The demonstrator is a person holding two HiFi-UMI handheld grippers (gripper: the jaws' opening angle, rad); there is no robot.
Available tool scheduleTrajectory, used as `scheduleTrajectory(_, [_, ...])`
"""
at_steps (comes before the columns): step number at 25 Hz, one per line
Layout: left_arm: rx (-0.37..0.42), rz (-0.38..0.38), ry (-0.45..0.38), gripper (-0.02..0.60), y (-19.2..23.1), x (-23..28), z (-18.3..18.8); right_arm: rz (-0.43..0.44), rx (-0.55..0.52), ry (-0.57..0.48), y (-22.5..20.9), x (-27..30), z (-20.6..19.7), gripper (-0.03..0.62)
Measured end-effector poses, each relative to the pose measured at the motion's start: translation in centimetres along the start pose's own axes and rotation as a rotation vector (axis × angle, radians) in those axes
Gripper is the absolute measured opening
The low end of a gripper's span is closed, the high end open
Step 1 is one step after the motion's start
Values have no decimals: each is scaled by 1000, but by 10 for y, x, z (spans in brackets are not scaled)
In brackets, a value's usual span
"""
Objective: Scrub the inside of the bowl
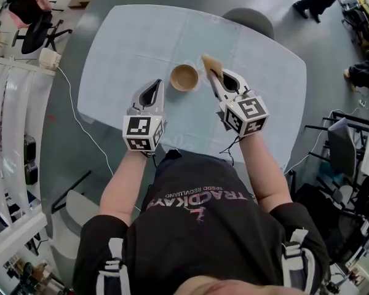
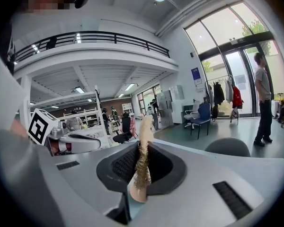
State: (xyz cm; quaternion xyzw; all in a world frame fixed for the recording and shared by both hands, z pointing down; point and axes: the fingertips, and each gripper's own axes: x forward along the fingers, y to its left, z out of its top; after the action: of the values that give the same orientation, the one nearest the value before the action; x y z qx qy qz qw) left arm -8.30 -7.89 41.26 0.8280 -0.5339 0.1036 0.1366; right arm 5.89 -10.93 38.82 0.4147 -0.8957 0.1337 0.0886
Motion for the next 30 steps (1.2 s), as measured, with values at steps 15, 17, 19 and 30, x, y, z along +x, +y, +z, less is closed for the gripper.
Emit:
scheduleTrajectory(15, [-17,-74,-50,15,-37,-32,25,21,-96,-47,52,-38,31,32])
scheduleTrajectory(17, [-7,-87,-41,15,-42,-33,21,9,-83,-39,52,-41,23,32])
scheduleTrajectory(19, [-1,-94,-38,15,-45,-34,19,-1,-77,-34,52,-46,17,32])
scheduleTrajectory(30, [-14,-80,-32,15,-46,-41,12,1,-78,-24,57,-51,8,32])
